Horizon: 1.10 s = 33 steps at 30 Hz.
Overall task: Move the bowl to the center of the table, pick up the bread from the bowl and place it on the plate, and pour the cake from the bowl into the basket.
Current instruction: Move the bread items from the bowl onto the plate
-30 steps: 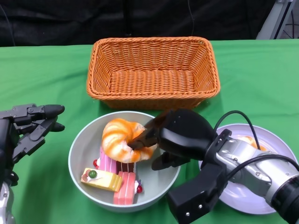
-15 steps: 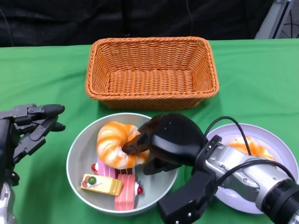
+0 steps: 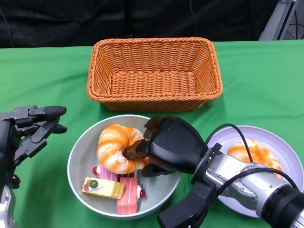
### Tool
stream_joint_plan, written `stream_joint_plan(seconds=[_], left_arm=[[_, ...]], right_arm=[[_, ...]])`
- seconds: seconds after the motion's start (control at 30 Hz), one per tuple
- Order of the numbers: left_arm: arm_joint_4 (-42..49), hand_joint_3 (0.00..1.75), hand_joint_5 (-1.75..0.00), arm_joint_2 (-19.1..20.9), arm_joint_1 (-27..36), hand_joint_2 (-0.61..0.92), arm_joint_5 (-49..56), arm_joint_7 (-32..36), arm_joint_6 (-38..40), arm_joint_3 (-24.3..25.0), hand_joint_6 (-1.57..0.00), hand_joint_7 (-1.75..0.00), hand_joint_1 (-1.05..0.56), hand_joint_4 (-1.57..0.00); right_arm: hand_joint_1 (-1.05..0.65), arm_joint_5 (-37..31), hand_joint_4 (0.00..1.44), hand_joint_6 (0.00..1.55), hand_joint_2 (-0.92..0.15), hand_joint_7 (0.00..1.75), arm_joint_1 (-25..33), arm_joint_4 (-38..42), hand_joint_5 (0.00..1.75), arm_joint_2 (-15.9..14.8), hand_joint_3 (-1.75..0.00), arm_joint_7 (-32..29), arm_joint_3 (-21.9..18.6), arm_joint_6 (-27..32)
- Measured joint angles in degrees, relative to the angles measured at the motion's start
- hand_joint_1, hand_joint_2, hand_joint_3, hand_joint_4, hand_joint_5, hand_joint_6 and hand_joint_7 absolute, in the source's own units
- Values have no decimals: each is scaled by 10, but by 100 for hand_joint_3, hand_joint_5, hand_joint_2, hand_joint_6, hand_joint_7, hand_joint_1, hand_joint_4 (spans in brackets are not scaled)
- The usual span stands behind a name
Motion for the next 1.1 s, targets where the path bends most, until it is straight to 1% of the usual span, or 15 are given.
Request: stream_joint_plan(seconds=[0.07,0.2,0.37,0.43,0.5,0.6,0.63,0.8,0.93,1.0,1.03,1.07,1.1], left_arm=[[-1,25,-79,0,0,92,-1,0,-2,0,-128,-1,-16,-99],[-1,25,-79,-1,0,92,-4,0,-3,1,-129,-1,-16,-100],[-1,25,-79,-1,0,92,-4,0,-3,1,-129,-1,-16,-100],[-1,25,-79,-1,0,92,-4,0,-3,1,-129,-1,-15,-99],[-1,26,-78,-1,0,92,-6,-1,-3,1,-128,-1,-15,-99],[-1,26,-78,-1,0,92,-8,-3,-3,1,-128,-1,-15,-98],[-1,26,-78,-1,0,92,-8,-6,-3,1,-128,-1,-14,-98],[-1,27,-78,-2,0,92,-9,-12,-3,1,-128,0,-13,-98],[-1,28,-79,-3,0,92,-10,-18,-3,2,-128,0,-13,-98],[-1,27,-78,-3,0,92,-10,-18,-3,2,-128,-1,-15,-99],[-1,26,-78,-3,0,92,-10,-18,-3,3,-128,-1,-16,-98],[-1,26,-78,-3,0,92,-9,-18,-3,2,-128,-1,-17,-98],[-1,26,-78,-3,0,92,-9,-18,-3,2,-128,-1,-17,-98]], right_arm=[[-39,-3,72,112,-82,5,-5,8,121,0,0,-17,5,-4],[-40,-7,79,117,-82,5,-15,17,114,-2,0,-34,7,-13],[-40,-7,80,118,-82,4,-18,23,113,-3,0,-39,8,-18],[-39,-4,78,121,-79,4,-19,30,120,-2,0,-50,6,-26],[-38,6,77,122,-78,4,-21,44,123,0,0,-60,2,-39],[-36,17,77,122,-78,4,-26,57,123,3,0,-70,-2,-52],[-35,19,76,122,-79,3,-28,60,121,3,-1,-71,-3,-55],[-34,35,76,122,-81,3,-36,61,119,-2,-1,-65,-16,-66],[-33,39,76,122,-81,3,-36,61,119,-2,0,-62,-18,-71],[-32,41,74,124,-83,4,-36,62,125,-2,-1,-62,-20,-76],[-31,49,70,124,-85,6,-36,62,132,-3,-1,-62,-23,-84],[-31,58,67,121,-86,13,-36,61,138,-3,0,-61,-28,-95],[-30,67,65,108,-86,39,-36,61,143,-3,0,-61,-35,-105]])
